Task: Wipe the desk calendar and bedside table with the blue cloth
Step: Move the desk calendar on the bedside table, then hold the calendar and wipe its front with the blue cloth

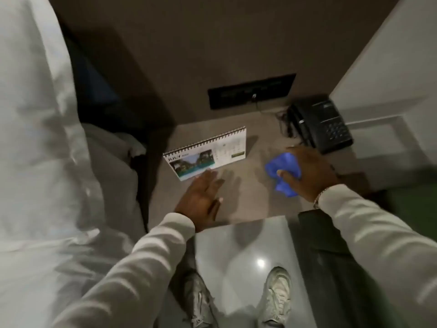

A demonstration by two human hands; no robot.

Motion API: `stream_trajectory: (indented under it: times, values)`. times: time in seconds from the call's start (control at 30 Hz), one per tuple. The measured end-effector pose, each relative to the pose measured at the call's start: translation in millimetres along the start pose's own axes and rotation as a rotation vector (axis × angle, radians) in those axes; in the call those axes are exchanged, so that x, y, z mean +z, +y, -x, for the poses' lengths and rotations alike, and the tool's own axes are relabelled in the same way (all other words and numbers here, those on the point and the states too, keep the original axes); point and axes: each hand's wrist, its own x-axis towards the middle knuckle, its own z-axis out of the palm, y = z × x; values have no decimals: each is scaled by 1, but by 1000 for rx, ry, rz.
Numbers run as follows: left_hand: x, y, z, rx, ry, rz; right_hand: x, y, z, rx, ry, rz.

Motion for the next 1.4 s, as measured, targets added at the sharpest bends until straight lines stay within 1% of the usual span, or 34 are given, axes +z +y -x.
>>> stream_trajectory:
  times: [0.03,0.1,0.13,0.23,0.3,0.43,0.5,0.57,0.63,0.7,0.8,0.87,0.93,1.0,1.07,1.17,1.3,1.37,1.4]
  values:
    - [22,-8,2,17,-37,-23,21,9,-5,-7,-1,42]
    - [56,-23,4,52,-82,-84,48,19,-15,48,-3,145]
    - [71,-30,6,38,-111,-116,63,21,-17,97,-17,187]
    - [108,-52,6,-4,-93,-202,106,29,-18,159,-21,257]
    - [117,-58,7,-12,-75,-265,119,34,-18,177,-7,244]
    - [127,-63,7,-38,-99,-306,134,38,-20,261,28,228]
    - [123,-63,4,-37,-147,-300,132,35,-25,338,42,249]
    - [109,-63,5,-14,-231,-241,126,33,-30,381,61,228]
    - [87,-66,8,40,-315,-205,119,29,-30,393,81,137]
    - [54,-61,11,117,-349,-219,111,23,-27,418,127,-6]
    - [5,-53,14,267,-295,-348,102,5,-13,435,247,-263]
    - [-24,-51,14,347,-236,-325,98,-13,2,379,364,-387]
    - [-53,-53,9,433,-164,-329,94,-33,15,337,430,-483]
    - [-80,-58,-2,479,-120,-408,92,-55,24,318,454,-596]
    - [-99,-64,-22,466,-128,-489,99,-74,28,291,487,-685]
    - [-111,-79,-63,473,-122,-587,122,-98,20,247,544,-815]
    - [-99,-96,-103,548,-181,-791,160,-123,1,250,671,-1011]
    - [-89,-103,-112,616,-178,-858,177,-131,-7,249,725,-1044]
    - [-85,-107,-116,647,-178,-855,184,-134,-11,250,744,-1044]
